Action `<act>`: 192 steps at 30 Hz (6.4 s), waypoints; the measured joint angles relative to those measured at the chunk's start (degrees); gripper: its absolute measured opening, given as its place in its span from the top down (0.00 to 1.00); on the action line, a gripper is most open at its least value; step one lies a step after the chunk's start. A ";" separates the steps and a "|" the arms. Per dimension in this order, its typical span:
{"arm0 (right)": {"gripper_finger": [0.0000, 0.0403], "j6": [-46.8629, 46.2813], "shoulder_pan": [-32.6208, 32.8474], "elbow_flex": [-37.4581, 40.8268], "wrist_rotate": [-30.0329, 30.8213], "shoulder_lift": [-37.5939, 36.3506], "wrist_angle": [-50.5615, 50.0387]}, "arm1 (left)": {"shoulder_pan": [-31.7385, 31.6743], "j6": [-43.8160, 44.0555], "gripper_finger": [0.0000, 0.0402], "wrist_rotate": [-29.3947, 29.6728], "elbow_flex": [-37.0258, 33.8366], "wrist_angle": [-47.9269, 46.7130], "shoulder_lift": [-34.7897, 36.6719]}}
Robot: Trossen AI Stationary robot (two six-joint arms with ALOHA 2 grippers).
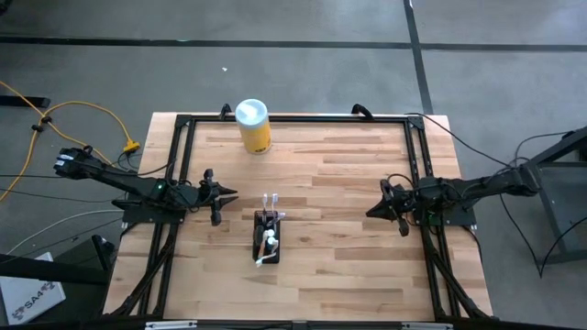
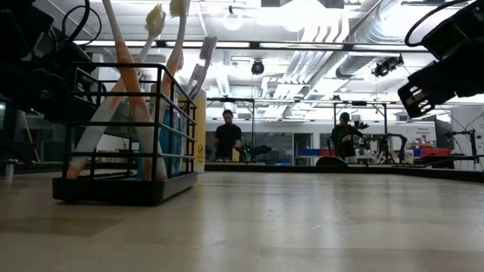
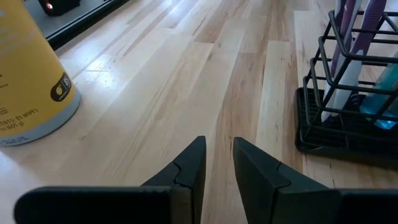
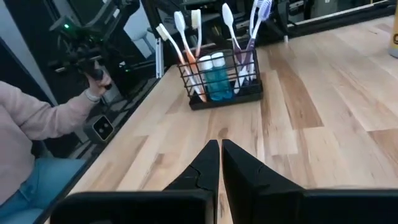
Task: Pick & Place toothbrushing station
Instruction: Return to Home Position
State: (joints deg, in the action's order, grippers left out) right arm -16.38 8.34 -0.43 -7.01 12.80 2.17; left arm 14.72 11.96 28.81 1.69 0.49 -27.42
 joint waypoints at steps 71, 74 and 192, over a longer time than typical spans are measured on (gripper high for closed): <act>0.97 -5.01 -0.20 0.09 6.52 1.61 -1.18 | 0.07 -4.21 0.81 -3.22 -1.33 2.93 -0.48; 0.97 -5.01 -0.20 0.09 6.50 1.61 -1.03 | 0.07 -6.17 0.81 -9.31 -1.33 2.92 -0.35; 0.97 -4.79 -0.20 0.09 6.65 1.61 -0.26 | -13.81 -8.54 0.81 -30.44 -1.33 0.00 -0.44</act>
State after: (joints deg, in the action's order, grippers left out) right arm -21.17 8.14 -0.34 -0.36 14.41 1.91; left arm 0.91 3.42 -1.63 0.36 0.49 -27.86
